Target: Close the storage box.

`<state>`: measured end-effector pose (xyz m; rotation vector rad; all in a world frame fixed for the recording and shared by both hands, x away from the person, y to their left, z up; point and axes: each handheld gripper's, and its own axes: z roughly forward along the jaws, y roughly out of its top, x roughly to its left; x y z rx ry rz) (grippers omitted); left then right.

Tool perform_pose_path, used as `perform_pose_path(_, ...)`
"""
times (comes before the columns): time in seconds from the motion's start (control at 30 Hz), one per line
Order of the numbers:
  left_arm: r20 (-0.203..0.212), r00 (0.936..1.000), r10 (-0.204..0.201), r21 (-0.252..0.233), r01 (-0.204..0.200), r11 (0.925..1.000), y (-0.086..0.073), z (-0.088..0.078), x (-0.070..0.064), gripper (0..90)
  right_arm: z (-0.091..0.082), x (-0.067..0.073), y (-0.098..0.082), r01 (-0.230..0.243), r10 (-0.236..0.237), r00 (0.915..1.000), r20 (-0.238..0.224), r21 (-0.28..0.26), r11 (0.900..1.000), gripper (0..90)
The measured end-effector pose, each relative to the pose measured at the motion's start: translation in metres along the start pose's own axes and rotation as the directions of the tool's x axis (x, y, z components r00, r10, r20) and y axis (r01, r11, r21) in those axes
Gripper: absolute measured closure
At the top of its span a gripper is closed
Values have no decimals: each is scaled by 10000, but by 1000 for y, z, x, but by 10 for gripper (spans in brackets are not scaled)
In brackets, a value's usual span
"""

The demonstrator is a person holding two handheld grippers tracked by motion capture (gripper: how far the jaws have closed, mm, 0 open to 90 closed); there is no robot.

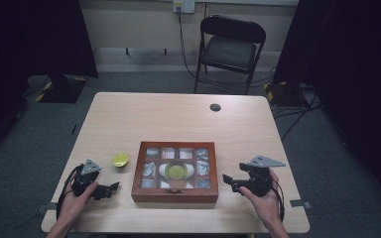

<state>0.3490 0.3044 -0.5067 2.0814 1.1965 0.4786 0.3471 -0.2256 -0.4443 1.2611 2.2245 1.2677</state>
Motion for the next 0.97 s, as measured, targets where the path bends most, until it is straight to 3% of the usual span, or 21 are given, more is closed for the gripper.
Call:
perform_pose_path(0.1, -65, 9999, -88, -7, 88, 10000, 0, 0, 0, 1, -4, -13, -11, -320, 309, 9977, 610, 172, 9993, 158)
perform_pose_path(0.27, -132, 9997, -190, -41, 190, 9998, 0, 0, 1, 1, -14, -37, -29, -749, 660, 9861, 1524, 536, 9958, 170)
perform_pose_path(0.37, -138, 9998, -175, -32, 175, 9998, 0, 0, 1, 1, -18, -54, -42, -1189, 995, 9702, 2208, 764, 9900, 158)
perform_pose_path(0.43, -137, 9997, -199, -48, 198, 9998, 0, 0, 1, 1, -18, -62, -48, -1246, 956, 9582, 2695, 926, 9879, 156)
perform_pose_path(0.57, -157, 9997, -178, 22, 179, 9998, 0, 0, 2, 1, -14, -71, -53, -1561, 957, 9274, 3617, 1417, 9775, 147)
perform_pose_path(0.67, -197, 9997, -166, 21, 166, 9999, 0, -1, 2, 0, -13, -72, -57, -1501, 881, 9101, 4049, 1240, 9809, 139)
perform_pose_path(0.77, -278, 9992, -273, 2, 273, 9996, 0, 0, 4, 0, -11, -70, -60, -1476, 978, 8996, 4256, 856, 9853, 118)
perform_pose_path(0.97, -438, 9979, -479, -6, 479, 9988, 0, 0, 5, 0, -9, -68, -62, -1494, 1031, 8938, 4364, 731, 9861, 114)
